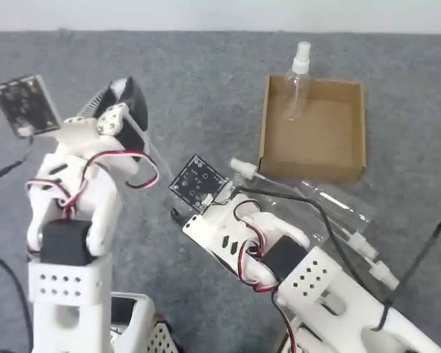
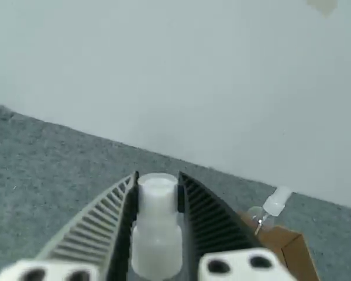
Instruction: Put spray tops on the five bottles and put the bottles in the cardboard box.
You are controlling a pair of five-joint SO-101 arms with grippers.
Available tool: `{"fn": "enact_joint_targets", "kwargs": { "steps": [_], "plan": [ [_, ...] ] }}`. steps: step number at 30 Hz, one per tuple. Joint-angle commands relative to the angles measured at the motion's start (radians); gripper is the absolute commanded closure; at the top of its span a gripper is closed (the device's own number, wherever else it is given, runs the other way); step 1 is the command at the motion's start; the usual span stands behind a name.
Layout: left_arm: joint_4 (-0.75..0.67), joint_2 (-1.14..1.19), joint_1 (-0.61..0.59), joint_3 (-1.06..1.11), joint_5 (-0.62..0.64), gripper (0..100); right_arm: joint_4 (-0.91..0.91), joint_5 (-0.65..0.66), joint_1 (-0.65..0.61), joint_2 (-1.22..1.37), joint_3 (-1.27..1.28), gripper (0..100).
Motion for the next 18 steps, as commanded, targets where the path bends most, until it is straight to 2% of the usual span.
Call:
{"fn": "enact_joint_targets", "kwargs": {
  "steps": [1, 5, 8, 11, 18],
  "plan": [
    [0.014, -0.15, 0.005, 0.065, 0.008, 99, -0.022, -0.011, -0.005, -0.044, -0.006, 99.3],
    [0.063, -0.298, 0.028, 0.177, -0.006, 99, -0.031, -0.012, -0.005, -0.051, -0.006, 99.3],
    [0.061, -0.359, 0.092, 0.275, -0.074, 99, -0.053, -0.017, -0.005, -0.053, -0.005, 99.3],
    [0.063, -0.371, 0.144, 0.329, -0.078, 99, -0.067, -0.086, -0.004, -0.053, -0.005, 99.3],
    [0.068, -0.374, 0.157, 0.38, -0.08, 99, -0.067, -0.206, 0.071, -0.053, -0.003, 99.3]
  ]
}}
